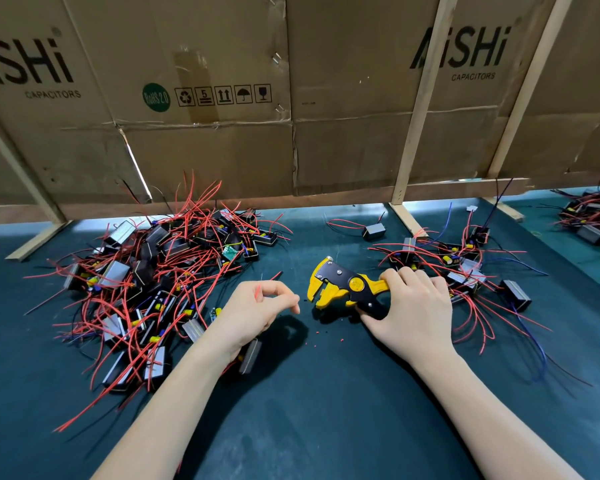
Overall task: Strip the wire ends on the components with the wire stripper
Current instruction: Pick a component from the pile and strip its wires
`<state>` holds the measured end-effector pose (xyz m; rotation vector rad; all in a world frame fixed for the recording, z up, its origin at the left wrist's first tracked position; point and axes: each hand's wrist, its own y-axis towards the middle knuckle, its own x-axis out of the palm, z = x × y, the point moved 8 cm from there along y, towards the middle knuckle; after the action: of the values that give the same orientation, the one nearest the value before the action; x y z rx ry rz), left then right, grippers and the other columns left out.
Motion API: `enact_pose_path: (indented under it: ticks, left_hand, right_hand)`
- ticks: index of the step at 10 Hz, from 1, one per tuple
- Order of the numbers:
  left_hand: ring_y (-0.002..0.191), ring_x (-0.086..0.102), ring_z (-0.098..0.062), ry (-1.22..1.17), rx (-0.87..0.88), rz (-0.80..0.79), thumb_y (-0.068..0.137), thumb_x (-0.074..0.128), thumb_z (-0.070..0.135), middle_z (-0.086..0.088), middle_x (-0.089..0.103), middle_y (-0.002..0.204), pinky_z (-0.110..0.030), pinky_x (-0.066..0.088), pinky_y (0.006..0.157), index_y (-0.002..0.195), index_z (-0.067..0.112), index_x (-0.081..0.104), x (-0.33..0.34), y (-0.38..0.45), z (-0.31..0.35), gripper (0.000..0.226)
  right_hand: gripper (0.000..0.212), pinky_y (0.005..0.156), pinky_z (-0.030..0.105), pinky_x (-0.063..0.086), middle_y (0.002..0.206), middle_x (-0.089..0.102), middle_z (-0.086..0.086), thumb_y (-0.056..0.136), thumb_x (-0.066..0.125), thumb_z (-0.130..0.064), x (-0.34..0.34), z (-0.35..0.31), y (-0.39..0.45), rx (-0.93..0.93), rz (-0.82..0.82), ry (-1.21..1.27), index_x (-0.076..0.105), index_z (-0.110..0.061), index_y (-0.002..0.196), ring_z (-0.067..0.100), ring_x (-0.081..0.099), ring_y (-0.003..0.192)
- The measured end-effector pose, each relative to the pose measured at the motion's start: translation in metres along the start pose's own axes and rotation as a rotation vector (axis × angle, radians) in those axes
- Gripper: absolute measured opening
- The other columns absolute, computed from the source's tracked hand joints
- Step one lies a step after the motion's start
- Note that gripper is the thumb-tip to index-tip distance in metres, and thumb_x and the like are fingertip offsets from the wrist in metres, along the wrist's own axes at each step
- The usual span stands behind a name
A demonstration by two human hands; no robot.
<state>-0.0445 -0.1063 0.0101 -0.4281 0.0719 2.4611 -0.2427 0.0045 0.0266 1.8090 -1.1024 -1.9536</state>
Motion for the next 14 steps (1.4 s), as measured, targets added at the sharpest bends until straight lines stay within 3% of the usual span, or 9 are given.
enact_pose_path:
  ticks: [3,6,8,9,10,11,12,13,14]
  left_hand:
    - [0.047,0.014,-0.014,0.078,0.04,-0.002,0.086,0.073,0.035,0.004,0.022,0.045,-0.023,0.014,0.044,0.074,0.015,0.074,-0.003,0.0,-0.002,0.023]
    - [0.059,0.049,-0.011,0.482,0.086,-0.301,0.088,0.066,0.049,-0.008,0.07,0.073,-0.028,0.04,0.06,0.072,0.025,0.074,-0.004,-0.013,0.004,0.03]
    - [0.052,0.044,-0.013,0.358,0.169,-0.482,0.094,0.063,0.035,-0.002,0.058,0.058,-0.025,0.037,0.051,0.074,0.012,0.071,0.011,-0.028,0.043,0.031]
    - [0.046,0.049,-0.013,0.154,0.318,-0.303,0.097,0.06,0.026,-0.005,0.055,0.055,-0.02,0.04,0.051,0.074,0.01,0.07,0.011,-0.021,0.084,0.03]
    - [0.064,0.068,-0.02,-0.105,0.496,-0.031,0.099,0.055,0.013,-0.007,0.067,0.071,-0.023,0.051,0.065,0.096,0.005,0.07,0.022,-0.005,0.139,0.018]
    - [0.099,0.071,-0.02,-0.141,0.47,-0.118,0.096,0.057,0.007,-0.007,0.071,0.105,-0.024,0.054,0.085,0.134,0.007,0.052,0.052,0.005,0.152,0.038]
    - [0.114,0.063,-0.01,0.005,0.398,-0.258,0.092,0.066,0.013,-0.001,0.063,0.129,-0.024,0.048,0.1,0.15,0.02,0.032,0.075,0.004,0.129,0.067]
    - [0.106,0.063,-0.005,0.252,0.443,-0.157,0.091,0.067,0.016,0.004,0.066,0.121,-0.015,0.044,0.094,0.135,0.02,0.053,0.052,0.004,0.108,0.046]
    - [0.095,0.06,-0.012,0.588,0.468,0.172,0.087,0.069,0.011,0.003,0.068,0.104,-0.02,0.043,0.089,0.106,0.016,0.072,-0.014,0.003,0.081,0.02]
  right_hand:
    - [0.049,0.071,0.039,0.039,0.076,0.059,0.003,0.055,0.08,-0.05,0.0,-0.002,0.0,-0.019,0.008,0.009,0.063,-0.013,0.082,0.032,0.056,0.074]
    - [0.05,0.071,0.039,0.04,0.076,0.06,0.003,0.054,0.08,-0.05,0.001,-0.002,0.001,-0.008,-0.015,0.003,0.063,-0.013,0.082,0.032,0.056,0.074]
    - [0.051,0.071,0.039,0.041,0.076,0.061,0.003,0.052,0.082,-0.05,0.001,-0.003,0.001,-0.005,-0.03,0.003,0.063,-0.013,0.081,0.031,0.057,0.073]
    - [0.05,0.071,0.039,0.041,0.076,0.061,0.004,0.053,0.081,-0.05,0.001,-0.004,0.001,-0.011,-0.038,0.004,0.063,-0.012,0.081,0.031,0.057,0.073]
    - [0.05,0.073,0.039,0.039,0.078,0.062,0.004,0.059,0.075,-0.056,0.003,-0.003,0.002,0.006,-0.066,0.0,0.064,-0.013,0.083,0.031,0.058,0.076]
    - [0.054,0.076,0.04,0.037,0.084,0.064,0.004,0.061,0.075,-0.06,0.007,0.001,0.002,0.044,-0.117,-0.003,0.066,-0.014,0.09,0.031,0.06,0.081]
    - [0.053,0.074,0.04,0.038,0.081,0.063,0.002,0.059,0.077,-0.06,0.007,0.006,0.0,0.064,-0.117,0.019,0.065,-0.016,0.087,0.03,0.06,0.08]
    - [0.052,0.073,0.039,0.038,0.08,0.063,0.001,0.057,0.079,-0.058,0.005,0.008,0.0,0.076,-0.109,0.04,0.064,-0.016,0.084,0.03,0.06,0.079]
    - [0.052,0.075,0.038,0.036,0.082,0.062,-0.002,0.061,0.077,-0.06,0.006,0.011,0.002,0.12,-0.137,0.104,0.063,-0.018,0.089,0.028,0.06,0.083]
